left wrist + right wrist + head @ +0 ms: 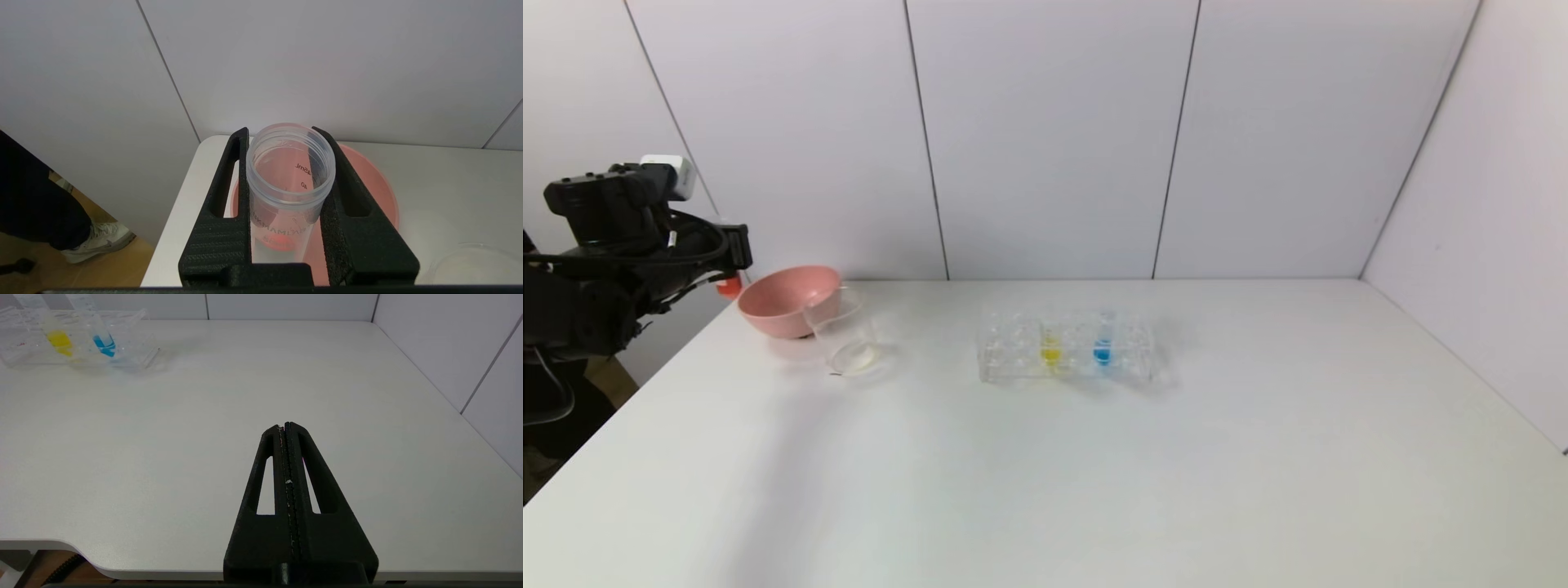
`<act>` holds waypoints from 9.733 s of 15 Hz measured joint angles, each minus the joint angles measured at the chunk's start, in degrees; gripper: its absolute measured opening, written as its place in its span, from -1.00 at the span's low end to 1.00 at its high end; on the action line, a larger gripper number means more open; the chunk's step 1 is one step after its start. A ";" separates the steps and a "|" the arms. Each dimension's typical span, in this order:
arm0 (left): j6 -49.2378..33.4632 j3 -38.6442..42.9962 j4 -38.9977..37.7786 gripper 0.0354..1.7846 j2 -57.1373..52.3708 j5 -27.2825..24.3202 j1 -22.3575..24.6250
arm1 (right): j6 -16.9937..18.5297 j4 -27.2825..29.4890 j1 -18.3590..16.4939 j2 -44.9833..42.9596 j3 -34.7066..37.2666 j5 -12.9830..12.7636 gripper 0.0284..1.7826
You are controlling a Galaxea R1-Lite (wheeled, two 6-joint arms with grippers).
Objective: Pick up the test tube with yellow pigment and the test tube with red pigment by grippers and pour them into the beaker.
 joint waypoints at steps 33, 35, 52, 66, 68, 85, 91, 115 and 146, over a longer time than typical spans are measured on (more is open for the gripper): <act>-0.05 3.69 14.99 -0.48 -7.90 -8.75 -4.02 | 0.00 0.00 0.00 0.00 0.00 0.00 -0.91; 2.95 4.14 15.38 -0.48 -8.27 -9.53 -4.07 | -0.02 0.00 0.00 0.00 0.00 0.00 -0.91; 11.74 -1.71 25.78 -0.48 -11.15 -17.16 -1.93 | -0.02 0.00 0.00 0.00 0.00 0.00 -0.91; 20.39 -7.29 31.89 -0.48 -9.14 -40.44 4.02 | 0.00 0.00 0.00 0.00 0.00 0.02 -0.91; 27.21 -11.33 37.69 -0.48 -7.72 -42.41 4.89 | 0.00 0.00 0.00 0.00 0.00 0.00 -0.91; 60.76 -34.95 66.10 -0.48 2.71 -45.39 6.07 | 0.00 0.00 0.00 0.00 0.00 0.00 -0.91; 72.61 -41.97 72.22 -0.48 6.05 -45.12 5.68 | -0.02 0.00 0.00 0.00 0.00 0.00 -0.91; 81.10 -48.42 75.02 -0.48 11.06 -33.65 1.88 | 0.00 0.00 0.00 0.00 0.00 0.00 -0.91; 87.75 -49.19 79.60 -0.48 9.63 -26.12 -2.61 | 0.00 0.00 0.00 0.00 0.00 0.00 -0.91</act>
